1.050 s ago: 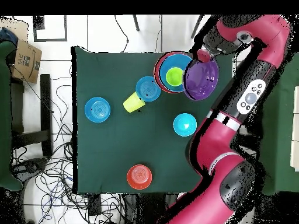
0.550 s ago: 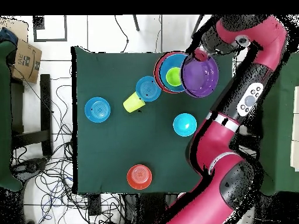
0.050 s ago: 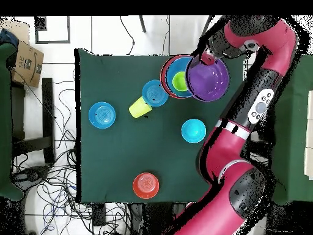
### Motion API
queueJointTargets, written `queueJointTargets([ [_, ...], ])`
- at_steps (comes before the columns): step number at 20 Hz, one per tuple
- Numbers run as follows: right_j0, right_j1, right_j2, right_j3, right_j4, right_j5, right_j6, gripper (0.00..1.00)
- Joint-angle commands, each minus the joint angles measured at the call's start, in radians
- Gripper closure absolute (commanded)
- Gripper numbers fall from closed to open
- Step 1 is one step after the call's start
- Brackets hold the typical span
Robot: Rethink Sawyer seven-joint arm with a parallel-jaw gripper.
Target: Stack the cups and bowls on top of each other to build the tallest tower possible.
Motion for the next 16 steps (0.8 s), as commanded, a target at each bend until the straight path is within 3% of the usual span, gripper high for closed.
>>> queueJointTargets([
  [1, 0.015, 0.022, -0.177, 0.009, -0.023, -0.087, -0.113, 0.00],
  [4, 0.021, 0.009, -0.197, 0.009, -0.040, -0.085, -0.135, 0.00],
  [10, 0.048, -0.022, -0.242, -0.009, -0.141, -0.030, -0.256, 0.00],
  [16, 0.062, -0.035, -0.245, -0.023, -0.195, -0.009, -0.295, 0.00],
])
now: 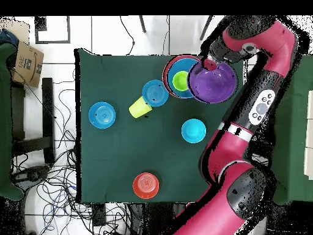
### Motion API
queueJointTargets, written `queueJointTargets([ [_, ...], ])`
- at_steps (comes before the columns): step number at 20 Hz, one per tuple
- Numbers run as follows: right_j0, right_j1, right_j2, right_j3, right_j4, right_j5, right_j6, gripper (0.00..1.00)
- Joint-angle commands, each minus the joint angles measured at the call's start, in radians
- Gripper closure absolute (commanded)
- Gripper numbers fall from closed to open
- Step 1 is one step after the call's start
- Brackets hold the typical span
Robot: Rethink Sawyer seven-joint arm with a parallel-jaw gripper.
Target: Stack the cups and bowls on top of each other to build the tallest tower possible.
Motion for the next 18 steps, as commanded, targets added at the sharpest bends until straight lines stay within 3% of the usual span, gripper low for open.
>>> queueJointTargets([
  [1, 0.057, -0.018, -0.150, -0.032, -0.172, -0.003, -0.309, 0.00],
  [12, 0.072, -0.041, -0.117, -0.059, -0.342, 0.037, -0.432, 0.00],
  [15, 0.062, -0.038, -0.111, -0.052, -0.340, 0.024, -0.441, 0.00],
  [18, 0.070, -0.041, -0.098, -0.059, -0.389, 0.030, -0.458, 0.00],
])
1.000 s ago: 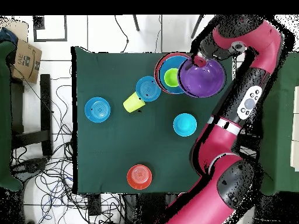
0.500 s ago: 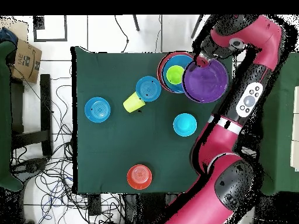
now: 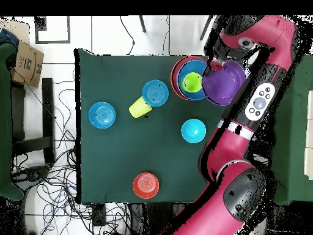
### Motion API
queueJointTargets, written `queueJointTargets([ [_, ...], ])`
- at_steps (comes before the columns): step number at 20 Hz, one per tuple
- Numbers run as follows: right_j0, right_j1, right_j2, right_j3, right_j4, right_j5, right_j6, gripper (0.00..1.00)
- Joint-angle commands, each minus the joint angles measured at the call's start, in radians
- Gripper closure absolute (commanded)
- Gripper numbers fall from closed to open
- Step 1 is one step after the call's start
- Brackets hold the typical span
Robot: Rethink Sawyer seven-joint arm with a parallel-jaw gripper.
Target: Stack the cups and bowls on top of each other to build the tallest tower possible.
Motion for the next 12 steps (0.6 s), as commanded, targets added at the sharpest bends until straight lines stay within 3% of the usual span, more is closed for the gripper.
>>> queueJointTargets([
  [1, 0.044, 0.011, -0.076, -0.060, -0.165, 0.033, -0.285, 0.00],
  [12, 0.054, 0.002, -0.061, -0.053, -0.202, 0.056, -0.249, 0.00],
])
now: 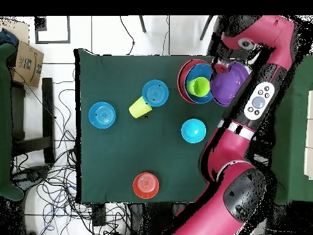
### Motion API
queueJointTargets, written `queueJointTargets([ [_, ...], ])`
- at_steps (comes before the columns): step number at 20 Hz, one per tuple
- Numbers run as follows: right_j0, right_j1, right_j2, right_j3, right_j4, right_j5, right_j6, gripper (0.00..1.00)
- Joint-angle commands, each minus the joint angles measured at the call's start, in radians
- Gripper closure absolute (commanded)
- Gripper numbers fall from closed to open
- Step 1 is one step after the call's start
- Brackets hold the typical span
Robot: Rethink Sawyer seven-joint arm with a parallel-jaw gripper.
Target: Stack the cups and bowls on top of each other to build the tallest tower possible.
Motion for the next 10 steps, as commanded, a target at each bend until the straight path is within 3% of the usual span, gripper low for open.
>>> queueJointTargets([
  [1, 0.054, 0.005, -0.062, -0.051, -0.095, 0.055, -0.171, 0.00],
  [7, 0.053, 0.008, -0.091, -0.026, -0.042, 0.046, -0.110, 0.00],
  [10, 0.043, 0.010, -0.127, 0.011, 0.022, 0.035, -0.060, 0.00],
])
